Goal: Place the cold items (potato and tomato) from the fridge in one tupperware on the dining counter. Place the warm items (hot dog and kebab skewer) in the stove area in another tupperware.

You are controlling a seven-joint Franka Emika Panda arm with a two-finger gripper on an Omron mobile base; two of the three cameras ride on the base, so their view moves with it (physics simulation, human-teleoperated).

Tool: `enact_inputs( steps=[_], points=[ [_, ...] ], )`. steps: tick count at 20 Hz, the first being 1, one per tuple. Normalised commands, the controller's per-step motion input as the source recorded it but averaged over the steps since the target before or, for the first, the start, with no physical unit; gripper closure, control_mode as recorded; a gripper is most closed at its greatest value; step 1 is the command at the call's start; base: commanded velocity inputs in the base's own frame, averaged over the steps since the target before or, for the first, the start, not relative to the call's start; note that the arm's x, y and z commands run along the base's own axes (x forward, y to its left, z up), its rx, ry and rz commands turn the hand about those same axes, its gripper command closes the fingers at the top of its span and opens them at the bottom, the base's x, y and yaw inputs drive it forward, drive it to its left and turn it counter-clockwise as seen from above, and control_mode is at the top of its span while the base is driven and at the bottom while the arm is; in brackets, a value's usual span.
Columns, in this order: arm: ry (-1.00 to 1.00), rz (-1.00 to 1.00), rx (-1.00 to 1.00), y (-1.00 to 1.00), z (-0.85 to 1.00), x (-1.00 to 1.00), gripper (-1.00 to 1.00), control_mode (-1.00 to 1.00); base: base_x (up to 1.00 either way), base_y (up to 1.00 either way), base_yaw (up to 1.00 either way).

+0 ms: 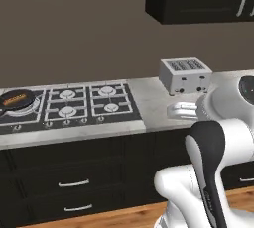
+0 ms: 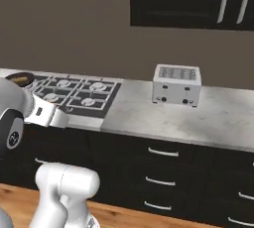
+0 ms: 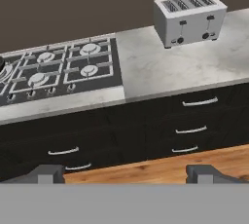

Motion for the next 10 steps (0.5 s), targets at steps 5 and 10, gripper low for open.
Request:
enact_inputs(
  steps=[5,10],
  points=[
    [0.00,0.00,0.00,0.00,0.00,0.00,-1.00,1.00,0.27,1.00,-0.38],
    [0.00,0.00,0.00,0.00,0.00,0.00,-1.00,1.00,0.09,1.00,-0.16]
  ],
)
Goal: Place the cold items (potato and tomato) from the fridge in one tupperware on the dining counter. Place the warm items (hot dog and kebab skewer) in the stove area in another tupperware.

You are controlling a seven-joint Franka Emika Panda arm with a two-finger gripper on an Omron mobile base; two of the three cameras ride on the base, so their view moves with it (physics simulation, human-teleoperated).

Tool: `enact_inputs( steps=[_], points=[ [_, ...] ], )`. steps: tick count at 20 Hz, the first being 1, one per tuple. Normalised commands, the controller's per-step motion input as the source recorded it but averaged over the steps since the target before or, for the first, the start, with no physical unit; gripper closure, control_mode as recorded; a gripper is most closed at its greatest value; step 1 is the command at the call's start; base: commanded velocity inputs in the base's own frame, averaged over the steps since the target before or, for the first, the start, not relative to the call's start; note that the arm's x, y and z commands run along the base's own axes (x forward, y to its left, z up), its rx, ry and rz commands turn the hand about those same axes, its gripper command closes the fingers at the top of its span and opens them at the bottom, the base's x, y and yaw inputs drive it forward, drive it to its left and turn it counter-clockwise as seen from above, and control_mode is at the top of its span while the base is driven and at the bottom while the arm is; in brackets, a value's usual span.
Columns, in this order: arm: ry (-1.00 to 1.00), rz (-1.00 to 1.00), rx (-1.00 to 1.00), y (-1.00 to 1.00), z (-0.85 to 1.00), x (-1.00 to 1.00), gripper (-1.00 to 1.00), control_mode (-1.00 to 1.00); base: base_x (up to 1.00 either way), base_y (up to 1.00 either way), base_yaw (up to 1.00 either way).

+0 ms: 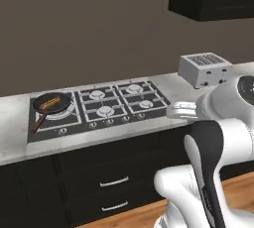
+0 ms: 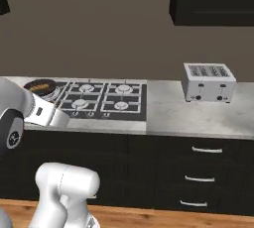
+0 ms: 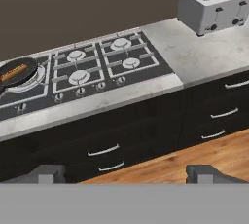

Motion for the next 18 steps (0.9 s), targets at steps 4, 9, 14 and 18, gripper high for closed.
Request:
enact_inputs(
  steps=[4,9,14,18],
  points=[
    [0.00,0.00,0.00,0.00,0.00,0.00,-1.00,1.00,0.18,0.86,0.04],
    [0.00,0.00,0.00,0.00,0.00,0.00,-1.00,1.00,0.43,0.83,0.43],
    [0.00,0.00,0.00,0.00,0.00,0.00,-1.00,1.00,0.78,0.62,0.01],
    [0.00,0.00,0.00,0.00,0.00,0.00,-1.00,1.00,0.78,0.53,-0.41]
  ],
)
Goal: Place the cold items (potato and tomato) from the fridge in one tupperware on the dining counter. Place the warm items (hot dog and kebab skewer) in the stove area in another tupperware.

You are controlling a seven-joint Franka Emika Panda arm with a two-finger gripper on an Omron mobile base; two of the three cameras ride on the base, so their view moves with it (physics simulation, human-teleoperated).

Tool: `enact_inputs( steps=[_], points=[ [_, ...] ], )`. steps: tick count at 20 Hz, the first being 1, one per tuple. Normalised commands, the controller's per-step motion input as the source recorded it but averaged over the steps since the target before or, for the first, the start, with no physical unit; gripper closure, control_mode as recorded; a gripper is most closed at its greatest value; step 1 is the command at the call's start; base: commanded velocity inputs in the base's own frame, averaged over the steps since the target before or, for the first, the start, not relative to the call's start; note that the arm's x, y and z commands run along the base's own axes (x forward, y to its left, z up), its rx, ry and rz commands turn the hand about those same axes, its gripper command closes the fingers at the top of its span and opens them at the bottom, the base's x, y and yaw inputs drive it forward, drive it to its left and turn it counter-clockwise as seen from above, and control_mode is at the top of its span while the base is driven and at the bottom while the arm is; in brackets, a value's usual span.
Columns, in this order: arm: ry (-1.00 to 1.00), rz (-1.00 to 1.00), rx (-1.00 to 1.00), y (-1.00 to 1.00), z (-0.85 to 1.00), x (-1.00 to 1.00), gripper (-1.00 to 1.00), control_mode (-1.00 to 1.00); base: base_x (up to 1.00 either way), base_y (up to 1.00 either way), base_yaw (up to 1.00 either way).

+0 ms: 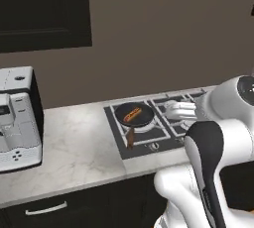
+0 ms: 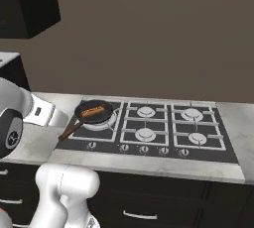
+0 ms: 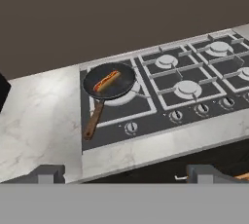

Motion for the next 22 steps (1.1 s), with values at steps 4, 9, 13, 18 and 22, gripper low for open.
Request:
enact_inputs(
  steps=[4,9,13,18,22],
  points=[
    [0.01,0.00,0.00,0.06,-0.01,0.16,-1.00,-1.00,0.46,0.31,-0.13],
    [0.29,0.00,0.00,0.03,-0.24,0.77,-1.00,-1.00,0.00,0.00,0.00],
    [0.28,0.00,0.00,0.02,-0.40,0.68,-1.00,-1.00,0.00,0.00,0.00],
    [0.04,-0.10,0.00,0.15,-0.53,0.71,-1.00,-1.00,0.00,0.00,0.00],
    [0.01,-0.21,0.00,0.25,-0.59,0.79,-1.00,-1.00,0.00,0.00,0.00]
  ],
)
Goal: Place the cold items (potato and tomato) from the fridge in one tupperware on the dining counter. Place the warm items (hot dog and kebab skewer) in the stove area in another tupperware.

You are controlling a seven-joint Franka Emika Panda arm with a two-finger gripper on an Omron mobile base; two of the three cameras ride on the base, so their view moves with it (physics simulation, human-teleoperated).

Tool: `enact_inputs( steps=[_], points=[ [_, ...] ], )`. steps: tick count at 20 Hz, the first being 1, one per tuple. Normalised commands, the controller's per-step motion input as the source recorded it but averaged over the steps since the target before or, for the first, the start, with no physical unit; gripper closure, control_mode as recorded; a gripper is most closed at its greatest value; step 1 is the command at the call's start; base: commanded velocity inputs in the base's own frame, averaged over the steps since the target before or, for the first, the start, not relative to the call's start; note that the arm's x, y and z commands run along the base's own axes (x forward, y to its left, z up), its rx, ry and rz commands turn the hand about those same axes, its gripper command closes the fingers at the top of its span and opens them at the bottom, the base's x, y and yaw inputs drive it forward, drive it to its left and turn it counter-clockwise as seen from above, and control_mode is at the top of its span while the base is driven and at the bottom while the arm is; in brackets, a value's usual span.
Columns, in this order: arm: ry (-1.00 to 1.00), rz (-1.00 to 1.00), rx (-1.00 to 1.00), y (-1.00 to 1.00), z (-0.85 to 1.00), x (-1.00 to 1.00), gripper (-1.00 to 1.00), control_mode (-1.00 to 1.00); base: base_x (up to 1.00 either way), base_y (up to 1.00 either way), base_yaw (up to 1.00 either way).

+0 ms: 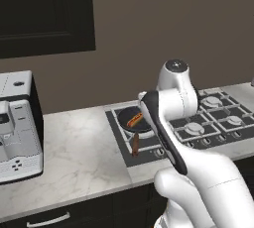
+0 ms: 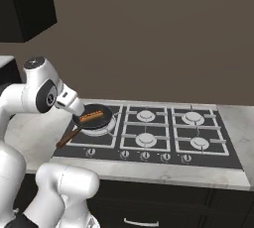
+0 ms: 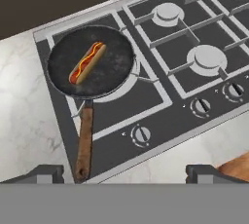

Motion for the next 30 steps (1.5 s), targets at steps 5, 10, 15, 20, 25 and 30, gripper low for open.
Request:
enact_inputs(
  steps=[5,10,15,20,25,30],
  points=[
    [0.15,-0.02,0.09,0.01,-0.50,0.70,-1.00,-1.00,0.00,0.00,0.00],
    [0.06,0.00,0.03,0.00,-0.50,0.65,-1.00,-1.00,0.00,0.00,0.00],
    [0.00,0.00,0.00,0.00,-0.45,0.64,-1.00,-1.00,0.00,0.00,0.00],
    [0.00,0.00,0.00,0.01,-0.36,0.62,-1.00,-1.00,0.00,0.00,0.00],
    [0.00,0.00,0.00,0.08,-0.38,0.62,-1.00,-1.00,0.00,0.00,0.00],
    [0.00,0.00,0.00,0.11,-0.42,0.52,-1.00,-1.00,0.00,0.00,0.00]
  ],
)
